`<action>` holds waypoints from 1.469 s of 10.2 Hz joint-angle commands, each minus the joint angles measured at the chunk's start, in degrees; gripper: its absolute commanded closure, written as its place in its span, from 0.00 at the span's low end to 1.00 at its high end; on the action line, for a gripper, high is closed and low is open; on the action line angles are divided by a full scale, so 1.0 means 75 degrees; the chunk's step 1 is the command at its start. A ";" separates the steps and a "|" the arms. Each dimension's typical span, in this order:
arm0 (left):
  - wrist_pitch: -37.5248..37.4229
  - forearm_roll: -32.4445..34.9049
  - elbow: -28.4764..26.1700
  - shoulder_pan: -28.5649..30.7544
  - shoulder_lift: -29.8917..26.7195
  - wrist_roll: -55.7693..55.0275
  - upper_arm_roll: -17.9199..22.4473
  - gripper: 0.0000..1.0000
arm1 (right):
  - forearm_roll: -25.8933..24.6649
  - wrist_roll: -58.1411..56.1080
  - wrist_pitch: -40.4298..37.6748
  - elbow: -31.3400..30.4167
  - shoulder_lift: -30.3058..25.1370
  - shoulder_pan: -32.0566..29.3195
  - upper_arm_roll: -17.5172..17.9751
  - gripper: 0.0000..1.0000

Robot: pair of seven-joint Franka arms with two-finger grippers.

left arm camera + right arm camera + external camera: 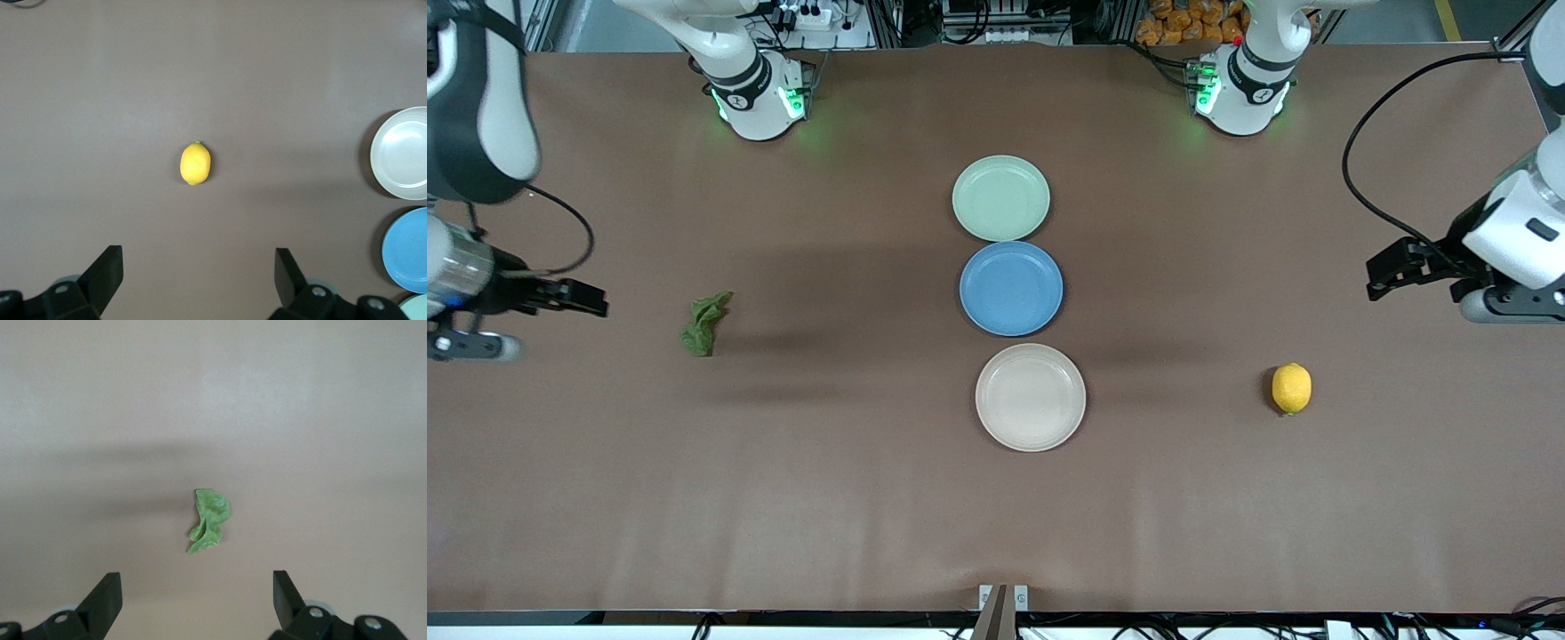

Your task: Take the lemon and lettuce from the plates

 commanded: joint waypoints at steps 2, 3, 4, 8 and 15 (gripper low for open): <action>-0.0061 0.0086 -0.0038 0.0610 -0.0087 0.0057 -0.0517 0.00 | 0.0026 -0.0031 -0.0339 0.0360 -0.0612 0.0308 -0.0174 0.00; -0.0061 0.0086 -0.0038 0.0682 -0.0087 -0.0001 -0.0601 0.00 | 0.0014 0.0004 -0.0339 0.0372 -0.0776 0.0320 -0.0174 0.00; -0.0061 0.0075 -0.0038 0.0694 -0.0099 -0.0002 -0.0602 0.00 | 0.0037 -0.0054 -0.0339 0.0500 -0.0871 0.0320 -0.0209 0.00; -0.0073 0.0063 -0.0050 0.0730 -0.0204 0.0010 -0.0579 0.00 | 0.0143 -0.0019 -0.0948 0.1005 -0.1234 0.0320 -0.0350 0.00; -0.0073 0.0086 0.0009 0.0718 -0.0204 0.0068 -0.0532 0.00 | 0.0155 0.0016 -0.0728 0.0958 -0.1318 0.0343 -0.0397 0.00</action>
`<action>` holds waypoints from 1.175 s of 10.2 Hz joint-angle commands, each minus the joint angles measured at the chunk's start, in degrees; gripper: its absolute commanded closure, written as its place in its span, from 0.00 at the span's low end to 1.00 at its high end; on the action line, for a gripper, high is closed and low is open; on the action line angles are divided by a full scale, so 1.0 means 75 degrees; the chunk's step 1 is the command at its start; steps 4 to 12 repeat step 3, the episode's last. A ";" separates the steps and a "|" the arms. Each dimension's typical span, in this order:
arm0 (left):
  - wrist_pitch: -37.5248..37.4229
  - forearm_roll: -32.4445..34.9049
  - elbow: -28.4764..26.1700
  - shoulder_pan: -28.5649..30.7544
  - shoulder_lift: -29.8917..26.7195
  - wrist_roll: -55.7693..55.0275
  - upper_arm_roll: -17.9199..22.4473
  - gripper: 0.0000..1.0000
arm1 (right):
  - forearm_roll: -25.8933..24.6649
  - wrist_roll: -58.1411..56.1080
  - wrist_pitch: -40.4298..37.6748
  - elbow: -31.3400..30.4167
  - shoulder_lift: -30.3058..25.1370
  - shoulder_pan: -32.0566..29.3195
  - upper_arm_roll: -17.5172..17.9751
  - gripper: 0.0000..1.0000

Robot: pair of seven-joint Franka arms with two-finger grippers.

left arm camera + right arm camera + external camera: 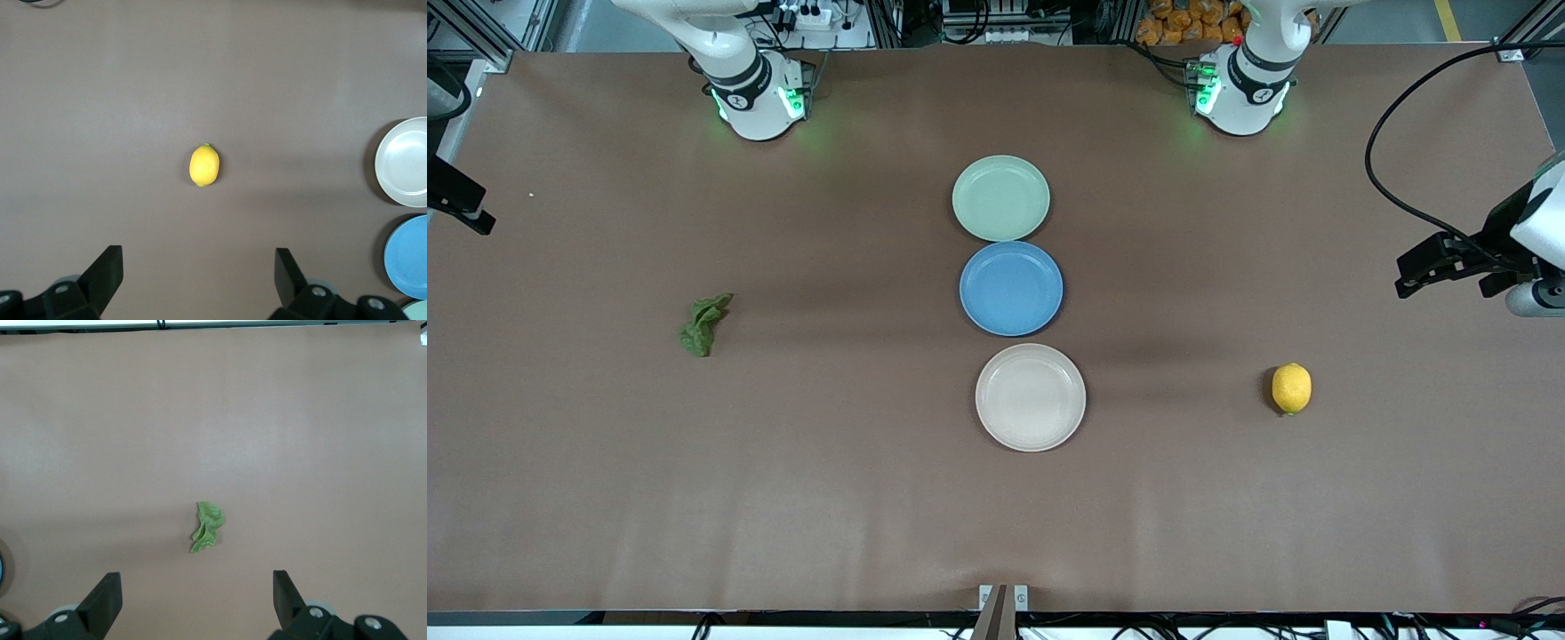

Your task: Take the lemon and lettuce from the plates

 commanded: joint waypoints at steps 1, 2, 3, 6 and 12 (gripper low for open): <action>-0.0073 0.0098 0.0009 0.0059 -0.0076 0.0055 -0.0055 0.00 | 0.0135 0.0017 0.0349 -0.0099 0.0093 0.0188 -0.0154 0.00; -0.0073 0.0110 0.0020 0.0059 -0.0076 0.0055 -0.0043 0.00 | 0.0135 0.0005 0.0397 -0.0204 0.0152 0.0200 -0.0165 0.00; -0.0073 0.0121 0.0020 0.0059 -0.0088 0.0055 -0.0043 0.00 | 0.0135 0.0005 0.0421 -0.0205 0.0153 0.0212 -0.0166 0.00; -0.0073 0.0121 0.0020 0.0059 -0.0088 0.0055 -0.0043 0.00 | 0.0135 0.0005 0.0421 -0.0205 0.0153 0.0212 -0.0166 0.00; -0.0073 0.0121 0.0020 0.0059 -0.0088 0.0055 -0.0043 0.00 | 0.0135 0.0005 0.0421 -0.0205 0.0153 0.0212 -0.0166 0.00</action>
